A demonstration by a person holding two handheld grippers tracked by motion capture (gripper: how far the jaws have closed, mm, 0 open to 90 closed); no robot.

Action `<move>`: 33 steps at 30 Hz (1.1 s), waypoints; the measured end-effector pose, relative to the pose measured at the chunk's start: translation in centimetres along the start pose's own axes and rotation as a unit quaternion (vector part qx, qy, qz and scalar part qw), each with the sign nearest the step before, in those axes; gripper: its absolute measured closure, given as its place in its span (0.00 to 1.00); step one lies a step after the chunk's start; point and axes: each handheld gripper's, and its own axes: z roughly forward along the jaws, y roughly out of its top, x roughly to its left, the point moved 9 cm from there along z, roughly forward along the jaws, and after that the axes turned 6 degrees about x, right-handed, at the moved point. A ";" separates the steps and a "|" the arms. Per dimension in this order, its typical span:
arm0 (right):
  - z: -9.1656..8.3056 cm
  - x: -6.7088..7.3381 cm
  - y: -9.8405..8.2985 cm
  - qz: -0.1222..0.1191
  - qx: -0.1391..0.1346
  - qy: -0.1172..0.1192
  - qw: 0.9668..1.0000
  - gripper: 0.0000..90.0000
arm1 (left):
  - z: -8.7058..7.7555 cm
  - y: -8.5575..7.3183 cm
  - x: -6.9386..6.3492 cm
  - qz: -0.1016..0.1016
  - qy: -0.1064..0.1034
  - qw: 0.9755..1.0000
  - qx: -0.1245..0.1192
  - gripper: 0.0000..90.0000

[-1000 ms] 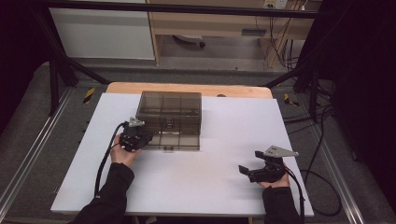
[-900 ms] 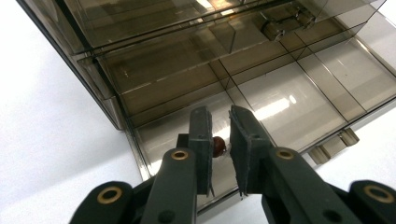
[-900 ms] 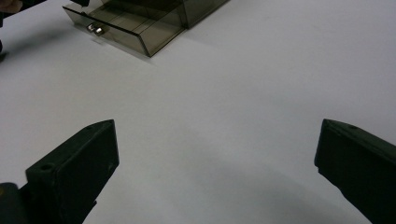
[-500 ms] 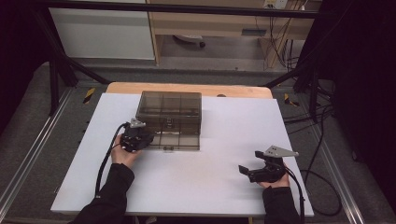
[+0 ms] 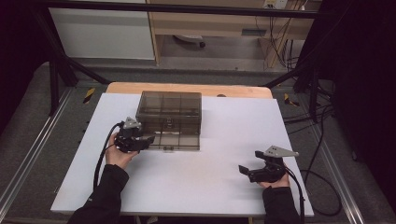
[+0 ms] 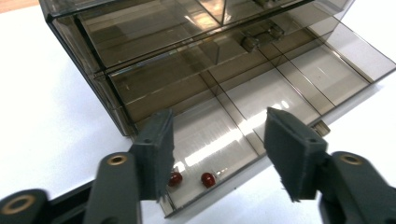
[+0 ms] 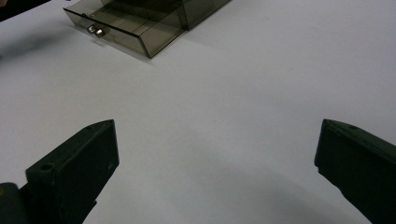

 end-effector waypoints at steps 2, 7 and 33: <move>0.0 0.0 0.0 0.000 0.000 0.000 1.000 0.00 | -0.2 0.0 -0.3 0.001 -0.007 1.000 0.001 0.44; 0.0 0.0 0.0 0.001 0.001 0.000 1.000 0.00 | -0.6 -0.1 -0.7 0.008 -0.014 1.000 0.000 0.34; 0.1 0.0 0.0 0.004 0.001 0.001 1.000 0.00 | -2.2 -2.4 -2.1 0.017 -0.031 0.999 -0.004 0.09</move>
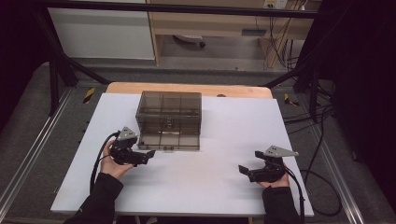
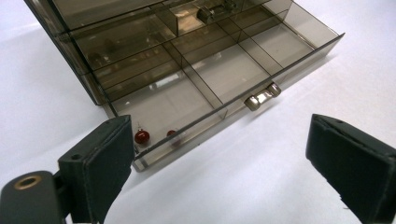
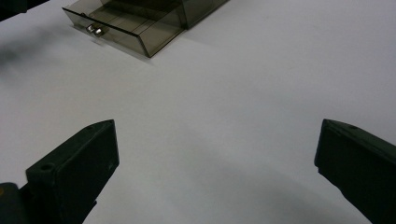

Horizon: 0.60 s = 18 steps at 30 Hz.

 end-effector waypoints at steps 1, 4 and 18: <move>0.0 0.0 0.0 0.000 -0.001 0.000 1.000 0.00 | 0.0 0.0 0.0 0.000 -0.001 1.000 0.000 0.09; 0.0 0.0 0.0 0.000 0.001 0.000 1.000 0.00 | -0.1 -0.1 -0.2 0.002 -0.006 1.000 -0.003 0.09; 0.1 0.1 -0.1 0.000 0.002 0.002 1.000 0.00 | 0.4 -0.8 -0.9 0.016 -0.006 1.000 0.010 0.06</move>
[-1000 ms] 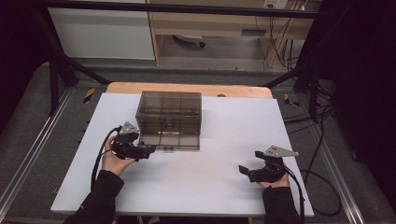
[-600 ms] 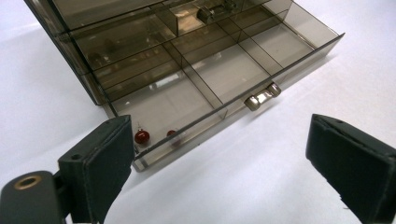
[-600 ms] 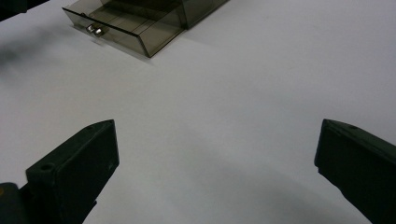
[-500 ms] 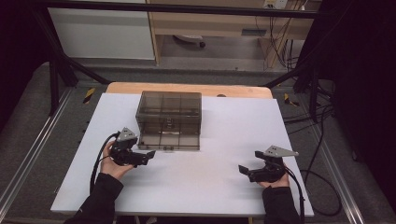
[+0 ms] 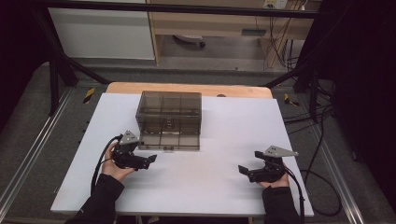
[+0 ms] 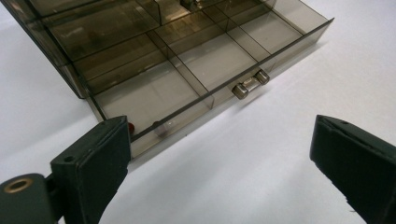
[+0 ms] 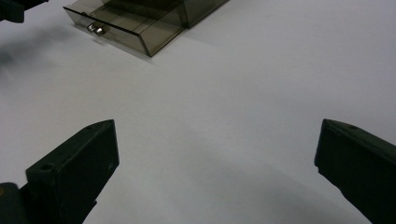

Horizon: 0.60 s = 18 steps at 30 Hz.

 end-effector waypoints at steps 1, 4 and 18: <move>0.0 0.0 0.0 0.000 0.000 0.000 1.000 0.00 | 0.1 0.0 0.0 0.001 0.001 1.000 0.001 0.06; 0.0 0.0 0.0 -0.002 0.000 -0.001 1.000 0.00 | 0.1 -0.1 -0.1 0.002 0.001 1.000 0.003 0.06; 0.0 0.0 0.0 -0.001 0.001 -0.001 1.000 0.00 | 0.5 -0.4 -0.9 0.012 -0.008 1.000 0.013 0.16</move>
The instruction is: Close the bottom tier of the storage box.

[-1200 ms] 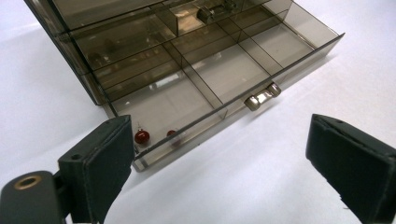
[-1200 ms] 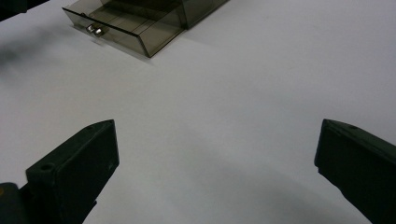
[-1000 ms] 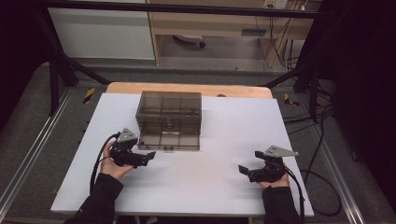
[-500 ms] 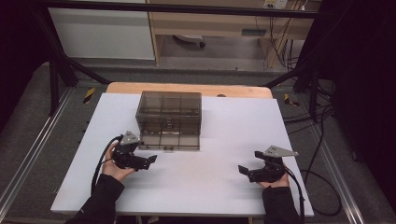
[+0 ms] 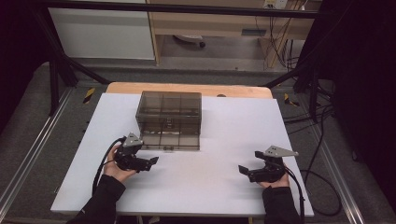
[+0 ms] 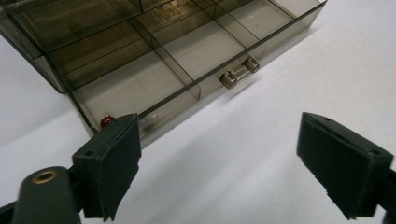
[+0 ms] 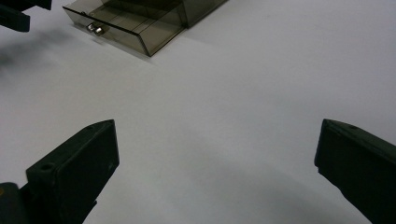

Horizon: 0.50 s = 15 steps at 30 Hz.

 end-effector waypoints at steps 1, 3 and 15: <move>0.0 0.0 0.0 -0.001 -0.001 0.000 1.000 0.00 | 0.1 -0.1 -0.1 0.002 -0.001 1.000 0.003 0.17; 0.0 0.0 0.0 0.000 -0.001 0.000 1.000 0.00 | 0.2 -0.1 -0.2 0.003 -0.001 1.000 0.005 0.20; -0.1 0.0 0.1 -0.001 -0.003 -0.001 1.000 0.00 | 0.7 -0.4 -0.5 0.010 0.004 1.000 0.020 0.38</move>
